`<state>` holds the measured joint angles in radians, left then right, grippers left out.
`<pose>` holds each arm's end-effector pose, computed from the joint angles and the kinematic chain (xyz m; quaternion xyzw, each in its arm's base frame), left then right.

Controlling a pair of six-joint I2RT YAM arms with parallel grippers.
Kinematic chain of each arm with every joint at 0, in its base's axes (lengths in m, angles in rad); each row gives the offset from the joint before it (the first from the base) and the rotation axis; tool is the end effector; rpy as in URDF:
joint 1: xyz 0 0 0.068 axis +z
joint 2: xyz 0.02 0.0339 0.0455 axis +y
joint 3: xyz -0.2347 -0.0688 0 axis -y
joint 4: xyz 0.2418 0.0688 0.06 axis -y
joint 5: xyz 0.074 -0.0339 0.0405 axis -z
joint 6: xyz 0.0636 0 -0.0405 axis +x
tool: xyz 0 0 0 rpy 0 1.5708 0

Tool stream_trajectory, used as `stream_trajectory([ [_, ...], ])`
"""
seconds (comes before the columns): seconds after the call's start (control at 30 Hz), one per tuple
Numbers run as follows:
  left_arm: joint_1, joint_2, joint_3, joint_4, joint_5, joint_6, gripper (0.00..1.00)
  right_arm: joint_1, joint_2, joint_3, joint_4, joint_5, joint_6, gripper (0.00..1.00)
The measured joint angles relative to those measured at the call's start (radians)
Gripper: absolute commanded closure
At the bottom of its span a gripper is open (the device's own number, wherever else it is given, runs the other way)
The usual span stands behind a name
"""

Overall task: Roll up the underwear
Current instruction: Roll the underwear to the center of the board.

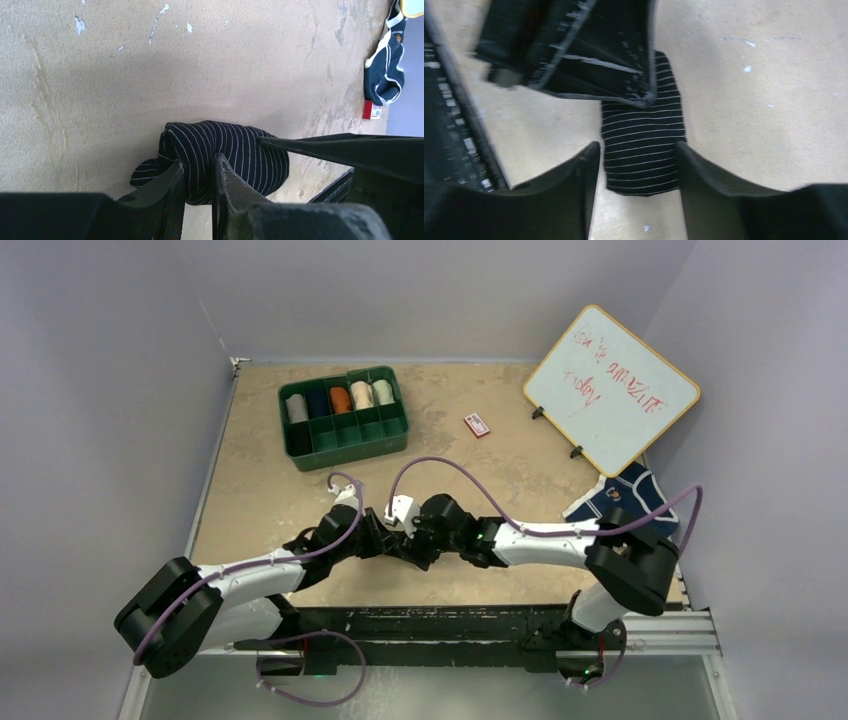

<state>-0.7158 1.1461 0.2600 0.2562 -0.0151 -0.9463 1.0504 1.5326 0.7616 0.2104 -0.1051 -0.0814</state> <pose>0.1771 -0.1528 0.0969 -0.1059 0.8850 -0.3303 0.3105 0.1645 0.3005 0.1496 -0.4900 0.7241 0.2657 0.4062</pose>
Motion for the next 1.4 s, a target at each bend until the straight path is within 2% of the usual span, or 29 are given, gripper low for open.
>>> stream_trajectory([
  [0.13, 0.000, -0.005, 0.000, -0.005, -0.001, 0.000, 0.80, 0.010, 0.041, 0.007, 0.006, 0.077, -0.020, 0.72],
  [0.27, 0.000, -0.024, 0.000, -0.023, -0.002, 0.000, 0.80, 0.018, 0.030, -0.005, 0.032, 0.112, -0.022, 0.84],
  [0.33, 0.000, -0.048, -0.005, -0.041, -0.003, 0.000, 0.75, 0.019, 0.025, -0.023, 0.049, 0.109, -0.013, 0.90],
  [0.57, 0.000, -0.194, -0.024, -0.179, -0.028, -0.004, 0.53, 0.017, 0.016, -0.111, 0.186, 0.046, 0.134, 0.91],
  [0.73, 0.000, -0.262, -0.025, -0.291, -0.061, -0.021, 0.43, 0.011, 0.020, -0.147, 0.262, 0.025, 0.232, 0.92],
  [1.23, 0.000, -0.414, 0.067, -0.626, -0.161, -0.093, 0.40, 0.010, 0.032, -0.186, 0.344, 0.007, 0.351, 0.91],
  [1.4, 0.000, -0.449, 0.093, -0.672, -0.152, -0.091, 0.39, 0.010, 0.034, -0.190, 0.355, 0.007, 0.363, 0.91],
])
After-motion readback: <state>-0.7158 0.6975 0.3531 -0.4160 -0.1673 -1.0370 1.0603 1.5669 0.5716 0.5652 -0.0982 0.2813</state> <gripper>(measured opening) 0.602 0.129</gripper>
